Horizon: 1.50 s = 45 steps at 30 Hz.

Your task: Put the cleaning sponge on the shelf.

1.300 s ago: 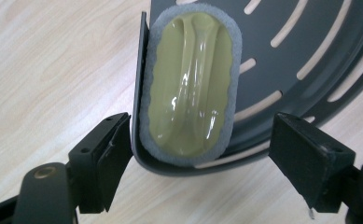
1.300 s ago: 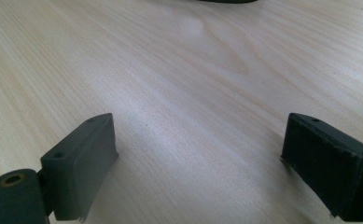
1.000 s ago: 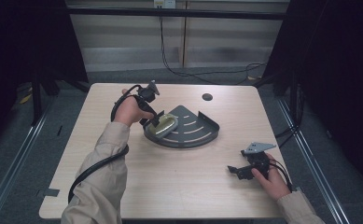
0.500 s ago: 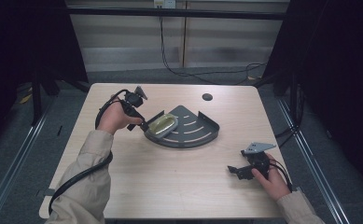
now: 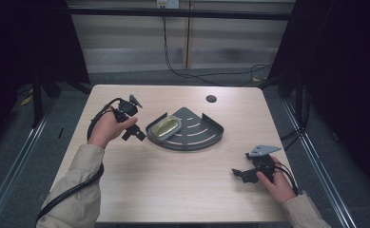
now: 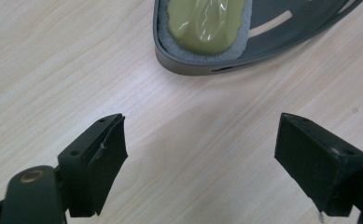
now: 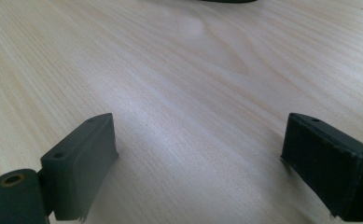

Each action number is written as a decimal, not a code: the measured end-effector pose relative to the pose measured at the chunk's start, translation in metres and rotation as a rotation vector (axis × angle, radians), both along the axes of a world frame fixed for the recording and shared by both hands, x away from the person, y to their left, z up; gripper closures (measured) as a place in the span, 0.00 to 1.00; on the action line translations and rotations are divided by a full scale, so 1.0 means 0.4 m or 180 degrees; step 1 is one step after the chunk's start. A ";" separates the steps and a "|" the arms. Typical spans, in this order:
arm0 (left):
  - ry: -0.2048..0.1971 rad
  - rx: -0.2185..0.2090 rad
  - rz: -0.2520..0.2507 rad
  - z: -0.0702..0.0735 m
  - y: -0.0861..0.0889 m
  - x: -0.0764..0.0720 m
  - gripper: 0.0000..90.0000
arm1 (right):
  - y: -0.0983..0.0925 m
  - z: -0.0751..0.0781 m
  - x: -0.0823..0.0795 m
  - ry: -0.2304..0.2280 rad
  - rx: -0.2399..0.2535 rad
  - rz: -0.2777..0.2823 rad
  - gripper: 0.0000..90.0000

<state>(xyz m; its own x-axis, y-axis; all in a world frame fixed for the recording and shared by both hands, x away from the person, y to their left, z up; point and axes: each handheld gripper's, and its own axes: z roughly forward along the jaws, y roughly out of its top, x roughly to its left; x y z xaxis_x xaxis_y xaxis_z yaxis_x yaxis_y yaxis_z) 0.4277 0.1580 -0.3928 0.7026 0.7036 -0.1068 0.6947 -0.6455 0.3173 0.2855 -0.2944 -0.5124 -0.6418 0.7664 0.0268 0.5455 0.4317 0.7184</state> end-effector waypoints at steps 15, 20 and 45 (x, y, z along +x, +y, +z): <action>0.0049 -0.0095 -0.0034 -0.050 0.036 -0.047 0.18 | 0.000 0.001 -0.002 0.0017 -0.0006 -0.0014 0.10; 0.0049 -0.0162 -0.0008 -0.071 0.054 -0.059 0.18 | 0.000 0.001 -0.002 0.0018 -0.0009 -0.0014 0.10; 0.0002 -0.0243 0.0070 -0.175 0.126 -0.123 0.18 | 0.000 0.001 -0.003 0.0018 -0.0007 -0.0019 0.10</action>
